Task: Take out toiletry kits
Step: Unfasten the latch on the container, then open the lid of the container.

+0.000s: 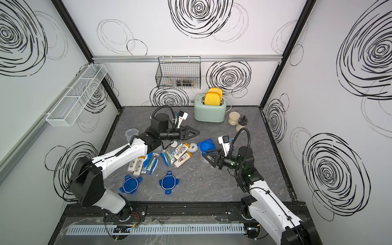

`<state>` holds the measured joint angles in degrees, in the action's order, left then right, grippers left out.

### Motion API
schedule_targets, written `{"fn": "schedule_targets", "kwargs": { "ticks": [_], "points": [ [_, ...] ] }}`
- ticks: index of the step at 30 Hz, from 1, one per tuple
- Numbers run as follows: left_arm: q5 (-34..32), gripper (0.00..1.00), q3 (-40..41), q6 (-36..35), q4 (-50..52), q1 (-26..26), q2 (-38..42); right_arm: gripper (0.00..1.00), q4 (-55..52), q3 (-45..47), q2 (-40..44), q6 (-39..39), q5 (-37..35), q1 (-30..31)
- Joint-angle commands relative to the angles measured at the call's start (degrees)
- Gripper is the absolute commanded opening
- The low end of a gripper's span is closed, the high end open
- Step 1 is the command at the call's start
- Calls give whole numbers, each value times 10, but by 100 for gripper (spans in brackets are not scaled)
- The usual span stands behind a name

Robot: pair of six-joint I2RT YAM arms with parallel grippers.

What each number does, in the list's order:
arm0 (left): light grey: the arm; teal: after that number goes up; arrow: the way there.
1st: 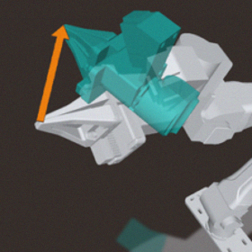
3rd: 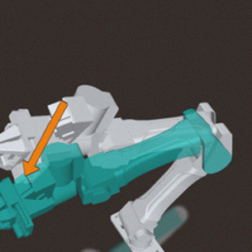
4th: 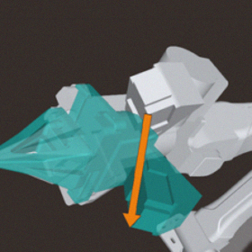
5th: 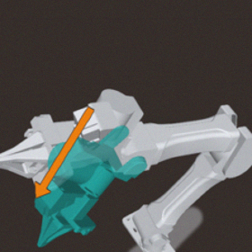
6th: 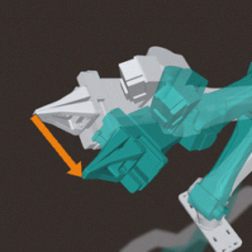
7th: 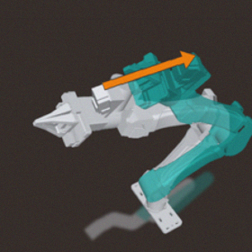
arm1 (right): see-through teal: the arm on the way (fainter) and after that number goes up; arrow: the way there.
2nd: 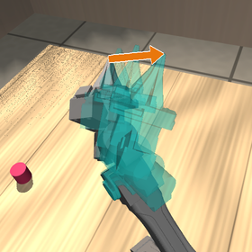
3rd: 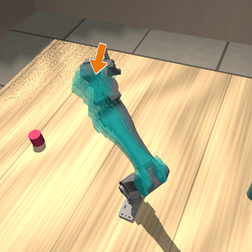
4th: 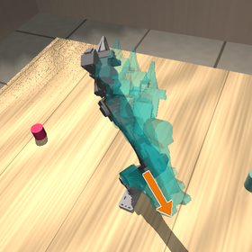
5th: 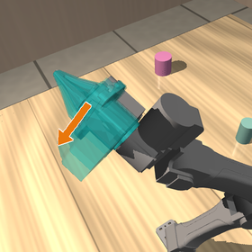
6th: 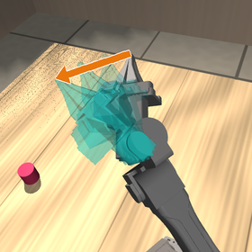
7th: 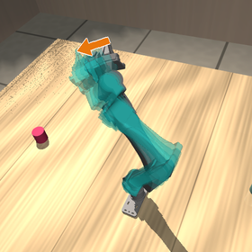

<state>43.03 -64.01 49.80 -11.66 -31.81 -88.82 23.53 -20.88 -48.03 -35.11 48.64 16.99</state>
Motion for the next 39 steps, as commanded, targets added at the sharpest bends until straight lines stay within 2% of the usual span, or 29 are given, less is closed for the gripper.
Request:
{"fn": "schedule_targets", "kwargs": {
  "ticks": [1, 9, 12, 18, 27, 34, 39],
  "points": [
    [8, 60, 37, 28, -53, 4, -22, 51, -18, -42, -44, -26, 15, -35],
    [49, 65, 95, 108, -199, 11, -75, 45, -39, -100, -157, -27, 53, -37],
    [54, 65, 97, 115, -210, 8, -95, 42, -57, -108, -189, -23, 51, -35],
    [62, 65, 99, 118, -216, -4, -125, 40, -84, -107, -221, -15, 36, -30],
    [62, 57, 89, 131, -239, -18, -149, 40, -113, -116, -229, 4, 26, -19],
    [53, 40, 82, 130, -232, -15, -129, 40, -106, -106, -236, 5, 22, -19],
    [48, 33, 77, 125, -224, -7, -119, 40, -111, -108, -239, 7, 20, -16]
  ]
}}
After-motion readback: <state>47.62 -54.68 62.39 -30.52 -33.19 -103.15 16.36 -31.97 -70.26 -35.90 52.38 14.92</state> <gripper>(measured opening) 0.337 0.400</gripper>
